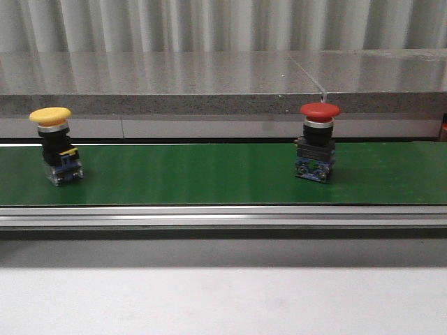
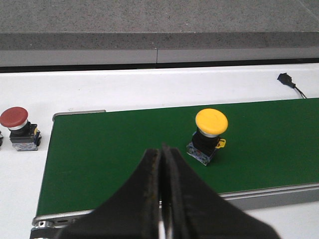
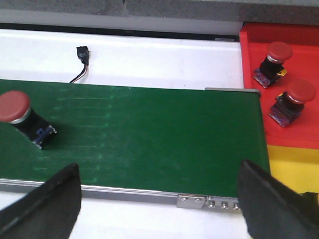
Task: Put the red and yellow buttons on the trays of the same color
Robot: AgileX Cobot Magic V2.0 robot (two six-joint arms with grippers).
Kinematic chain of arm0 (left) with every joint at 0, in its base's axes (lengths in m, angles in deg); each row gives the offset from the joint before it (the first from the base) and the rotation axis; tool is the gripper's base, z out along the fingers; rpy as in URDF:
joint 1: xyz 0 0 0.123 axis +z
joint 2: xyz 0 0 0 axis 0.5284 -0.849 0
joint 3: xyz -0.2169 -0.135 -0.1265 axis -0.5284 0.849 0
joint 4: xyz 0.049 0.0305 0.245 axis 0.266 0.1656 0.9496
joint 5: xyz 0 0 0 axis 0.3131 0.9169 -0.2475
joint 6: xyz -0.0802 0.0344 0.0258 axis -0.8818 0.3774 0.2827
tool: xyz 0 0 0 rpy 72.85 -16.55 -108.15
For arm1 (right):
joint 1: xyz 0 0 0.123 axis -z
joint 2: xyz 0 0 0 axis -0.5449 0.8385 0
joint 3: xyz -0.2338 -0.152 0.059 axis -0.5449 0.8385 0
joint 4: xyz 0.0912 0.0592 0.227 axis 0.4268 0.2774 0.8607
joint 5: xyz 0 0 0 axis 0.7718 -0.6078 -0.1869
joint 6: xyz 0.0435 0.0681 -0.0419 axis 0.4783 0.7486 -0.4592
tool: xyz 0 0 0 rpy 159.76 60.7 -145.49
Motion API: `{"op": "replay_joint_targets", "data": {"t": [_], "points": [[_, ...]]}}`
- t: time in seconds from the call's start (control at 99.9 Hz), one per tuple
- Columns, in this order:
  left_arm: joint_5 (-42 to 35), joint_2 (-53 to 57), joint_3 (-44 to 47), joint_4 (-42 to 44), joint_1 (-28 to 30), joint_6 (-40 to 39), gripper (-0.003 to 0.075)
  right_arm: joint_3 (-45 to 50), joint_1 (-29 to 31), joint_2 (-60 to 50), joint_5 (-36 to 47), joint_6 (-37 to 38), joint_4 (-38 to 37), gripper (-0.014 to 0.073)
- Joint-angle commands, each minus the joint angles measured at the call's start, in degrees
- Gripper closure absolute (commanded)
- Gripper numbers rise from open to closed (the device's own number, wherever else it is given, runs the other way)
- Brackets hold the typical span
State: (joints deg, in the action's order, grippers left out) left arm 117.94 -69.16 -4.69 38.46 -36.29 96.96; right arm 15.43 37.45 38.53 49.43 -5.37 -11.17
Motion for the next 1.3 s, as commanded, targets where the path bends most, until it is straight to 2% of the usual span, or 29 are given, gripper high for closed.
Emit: {"op": "replay_joint_targets", "data": {"t": [0.0,0.17,0.38,0.771,1.121,1.171,1.221,1.291], "points": [[-4.3,0.0,-1.6,-1.1,-0.5,0.1,0.0740,-1.7,-0.1,0.9,2.5,-1.2,1.9,-0.0051],[-4.3,0.0,-1.6,-1.1,-0.5,0.1,0.0740,-1.7,-2.4,5.7,1.8,-5.9,4.5,-0.0051],[-4.3,0.0,-1.6,-1.1,-0.5,0.1,0.0740,-2.3,-8.0,13.7,4.0,-5.9,4.6,-0.0051],[-4.3,0.0,-1.6,-1.1,-0.5,0.1,0.0740,-12.6,-14.7,30.9,4.5,-7.7,4.6,-0.0051],[-4.3,0.0,-1.6,-1.1,-0.5,0.1,0.0740,-19.6,-15.5,43.1,5.1,-7.8,4.5,-0.0050],[-4.3,0.0,-1.6,-1.1,-0.5,0.1,0.0740,-20.2,-15.5,44.1,5.1,-7.8,4.5,-0.0029],[-4.3,0.0,-1.6,-1.1,-0.5,0.1,0.0740,-20.5,-15.5,44.9,5.0,-7.8,4.5,0.0029],[-4.3,0.0,-1.6,-1.1,-0.5,0.1,0.0740,-20.5,-15.5,45.1,4.7,-7.8,4.5,0.0164]]}}
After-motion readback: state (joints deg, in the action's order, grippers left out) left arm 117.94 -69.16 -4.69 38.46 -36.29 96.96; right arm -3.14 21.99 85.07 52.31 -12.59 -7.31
